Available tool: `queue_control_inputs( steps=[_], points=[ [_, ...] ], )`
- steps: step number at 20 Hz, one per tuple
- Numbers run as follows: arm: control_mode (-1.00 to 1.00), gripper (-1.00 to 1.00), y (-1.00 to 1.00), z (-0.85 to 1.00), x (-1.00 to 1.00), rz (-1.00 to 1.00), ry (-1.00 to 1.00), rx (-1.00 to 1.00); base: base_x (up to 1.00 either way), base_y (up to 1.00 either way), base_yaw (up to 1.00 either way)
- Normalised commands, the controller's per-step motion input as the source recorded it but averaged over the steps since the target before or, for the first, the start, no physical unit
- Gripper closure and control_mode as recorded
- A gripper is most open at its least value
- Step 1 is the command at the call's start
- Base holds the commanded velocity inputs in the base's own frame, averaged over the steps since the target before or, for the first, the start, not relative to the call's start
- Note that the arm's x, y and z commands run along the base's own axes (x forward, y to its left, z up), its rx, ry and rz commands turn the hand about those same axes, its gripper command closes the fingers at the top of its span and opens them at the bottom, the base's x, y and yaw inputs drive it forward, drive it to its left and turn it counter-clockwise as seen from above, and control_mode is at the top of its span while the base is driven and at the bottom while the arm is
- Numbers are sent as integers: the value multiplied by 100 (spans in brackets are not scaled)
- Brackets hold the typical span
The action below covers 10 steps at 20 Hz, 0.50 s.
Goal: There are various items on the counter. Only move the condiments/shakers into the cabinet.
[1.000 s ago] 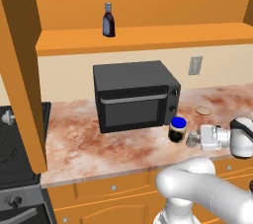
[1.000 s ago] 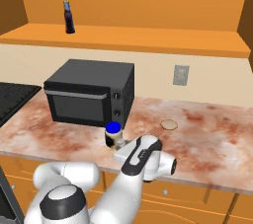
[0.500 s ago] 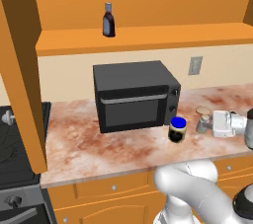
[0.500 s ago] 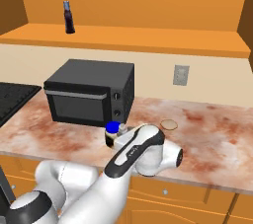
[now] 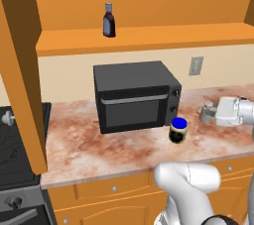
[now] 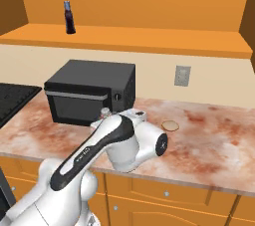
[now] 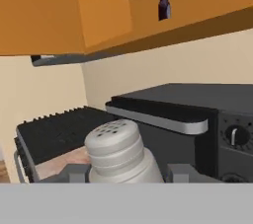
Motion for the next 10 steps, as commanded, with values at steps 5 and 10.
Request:
queue_control_inputs(
  steps=[5, 10],
  points=[
    [-100, 100, 63, 96, -21, -6, 11, 0, 0, 0, 0],
    [-100, 100, 41, 99, -2, -7, 8, 0, 0, 0, 0]
  ],
)
